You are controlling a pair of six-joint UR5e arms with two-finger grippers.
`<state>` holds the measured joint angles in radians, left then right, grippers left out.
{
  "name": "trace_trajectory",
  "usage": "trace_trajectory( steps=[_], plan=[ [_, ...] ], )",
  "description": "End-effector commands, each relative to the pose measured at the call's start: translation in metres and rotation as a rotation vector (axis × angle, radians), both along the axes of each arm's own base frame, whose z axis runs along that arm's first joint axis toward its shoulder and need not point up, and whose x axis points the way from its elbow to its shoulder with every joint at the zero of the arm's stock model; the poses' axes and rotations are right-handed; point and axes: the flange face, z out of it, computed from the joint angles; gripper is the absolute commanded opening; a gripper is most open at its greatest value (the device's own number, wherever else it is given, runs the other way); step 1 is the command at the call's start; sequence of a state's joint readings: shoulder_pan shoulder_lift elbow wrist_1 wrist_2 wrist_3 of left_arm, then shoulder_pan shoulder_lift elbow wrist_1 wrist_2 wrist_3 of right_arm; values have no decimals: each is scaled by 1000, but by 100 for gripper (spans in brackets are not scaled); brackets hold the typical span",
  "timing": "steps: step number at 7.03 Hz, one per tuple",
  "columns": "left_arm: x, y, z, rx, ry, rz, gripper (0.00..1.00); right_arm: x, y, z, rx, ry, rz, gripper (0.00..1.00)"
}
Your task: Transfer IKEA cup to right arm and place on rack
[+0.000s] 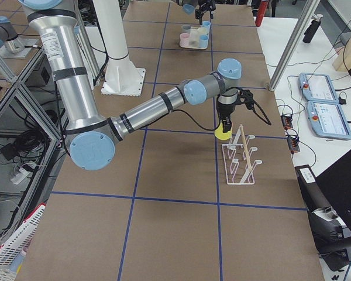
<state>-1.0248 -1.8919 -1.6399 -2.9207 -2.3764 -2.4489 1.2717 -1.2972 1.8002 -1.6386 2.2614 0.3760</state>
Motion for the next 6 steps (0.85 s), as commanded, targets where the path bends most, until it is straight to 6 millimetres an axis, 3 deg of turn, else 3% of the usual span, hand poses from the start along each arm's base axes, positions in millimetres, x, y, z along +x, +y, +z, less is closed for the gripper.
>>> trace_trajectory(
  steps=[1, 3, 6],
  plan=[
    [0, 0, 1, -1, -1, 0, 100, -12, -19, -5, 0, 7, -9, 0],
    [0, 0, 1, -1, -1, 0, 100, -19, -43, -4, -16, 12, -9, 0],
    [0, 1, -2, 4, 2, 0, 100, -22, -40, 9, -35, 17, -16, 0]
  ],
)
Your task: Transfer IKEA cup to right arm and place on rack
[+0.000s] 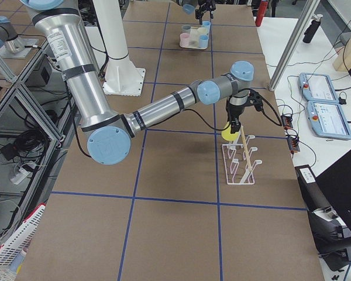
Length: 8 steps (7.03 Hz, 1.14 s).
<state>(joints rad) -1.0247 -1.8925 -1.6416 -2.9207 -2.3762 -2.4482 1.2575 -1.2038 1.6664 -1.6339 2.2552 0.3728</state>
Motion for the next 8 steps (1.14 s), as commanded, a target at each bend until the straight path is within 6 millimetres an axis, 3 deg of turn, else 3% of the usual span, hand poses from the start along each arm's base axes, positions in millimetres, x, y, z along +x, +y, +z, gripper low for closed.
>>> trace_trajectory(
  steps=[1, 3, 4, 6, 7, 8],
  plan=[
    [0, 1, -1, 1, 2, 0, 100, -7, -2, 5, -11, 2, -9, 0],
    [-1, 1, -4, 5, 4, 2, 100, -22, -1, 11, -18, 7, -34, 2],
    [-1, 2, -4, 7, 5, 2, 100, -24, -3, 14, -17, 10, -47, 14],
    [-1, 2, -4, 7, 5, 2, 100, -28, -6, 14, -15, 9, -56, 55],
    [-1, 1, 0, 1, 0, 3, 100, -28, -6, 13, -15, 11, -54, 95],
    [-16, -3, 6, 2, -10, -7, 100, -27, -6, 11, -13, 6, -52, 100]
  ],
)
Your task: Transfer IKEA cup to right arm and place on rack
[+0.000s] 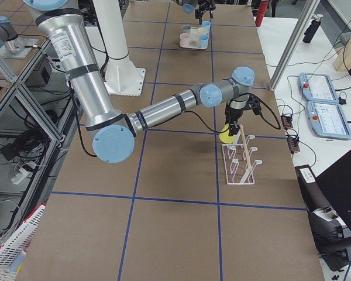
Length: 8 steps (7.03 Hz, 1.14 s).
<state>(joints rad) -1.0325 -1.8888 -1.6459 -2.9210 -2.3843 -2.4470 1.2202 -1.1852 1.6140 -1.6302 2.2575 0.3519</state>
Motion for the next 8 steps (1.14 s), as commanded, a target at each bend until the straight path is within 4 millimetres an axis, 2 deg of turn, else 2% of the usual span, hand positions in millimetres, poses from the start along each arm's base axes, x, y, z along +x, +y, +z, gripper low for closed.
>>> trace_trajectory(
  steps=[1, 2, 3, 4, 5, 7, 8],
  plan=[
    [-25, -7, 25, 72, -59, 24, 100, 1, 0, -5, 5, -7, 4, 100],
    [-33, -3, 48, 93, -102, 38, 100, 1, 0, -5, 4, -9, 3, 100],
    [-30, -4, 59, 91, -142, 48, 100, 2, 0, -10, 7, -14, 9, 100],
    [-36, 6, 88, 105, -187, 81, 100, 3, 3, -25, 24, -22, 16, 100],
    [-50, 17, 113, 151, -222, 100, 100, 5, 11, -41, 20, -42, 44, 100],
    [-66, 36, 156, 219, -277, 111, 100, 5, 22, -54, -20, -80, 94, 100],
    [-83, 41, 173, 300, -311, 88, 100, 2, 24, -57, -36, -104, 92, 100]
  ],
)
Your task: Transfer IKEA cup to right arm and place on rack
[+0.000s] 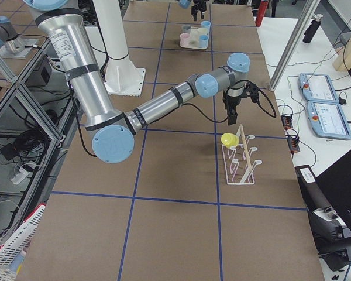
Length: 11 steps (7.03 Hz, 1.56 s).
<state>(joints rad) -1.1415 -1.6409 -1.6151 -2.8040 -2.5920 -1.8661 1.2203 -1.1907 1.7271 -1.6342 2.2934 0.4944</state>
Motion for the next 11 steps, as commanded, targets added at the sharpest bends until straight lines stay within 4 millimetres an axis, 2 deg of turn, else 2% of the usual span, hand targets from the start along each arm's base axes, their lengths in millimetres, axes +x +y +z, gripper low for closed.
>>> trace_trajectory(
  steps=[1, 2, 3, 5, 7, 8, 9, 10, 11],
  plan=[
    [-48, 5, 29, 233, -67, -48, 100, -5, 5, -7, -18, -29, 3, 100],
    [-60, 13, 48, 322, -109, -56, 100, -8, 7, -9, -13, -31, -1, 100],
    [-72, 11, 59, 379, -165, -106, 100, -10, 10, -14, -4, -34, -6, 100],
    [-79, -5, 77, 465, -331, -187, 100, -10, 10, -15, 2, -34, -7, 100],
    [-80, 4, 112, 496, -459, -80, 100, -18, 13, -14, -2, -35, -21, 100],
    [-68, 12, 121, 445, -469, -28, 100, -19, 13, -14, 0, -35, -23, 100],
    [-45, 21, 114, 389, -482, 47, 100, -20, 13, -14, 0, -35, -24, 100],
    [-39, 39, 110, 378, -492, 90, 100, -20, 14, -15, 1, -36, -26, 100],
    [-27, 60, 124, 375, -505, 149, 100, -22, 14, -15, 0, -36, -28, 100]
  ],
)
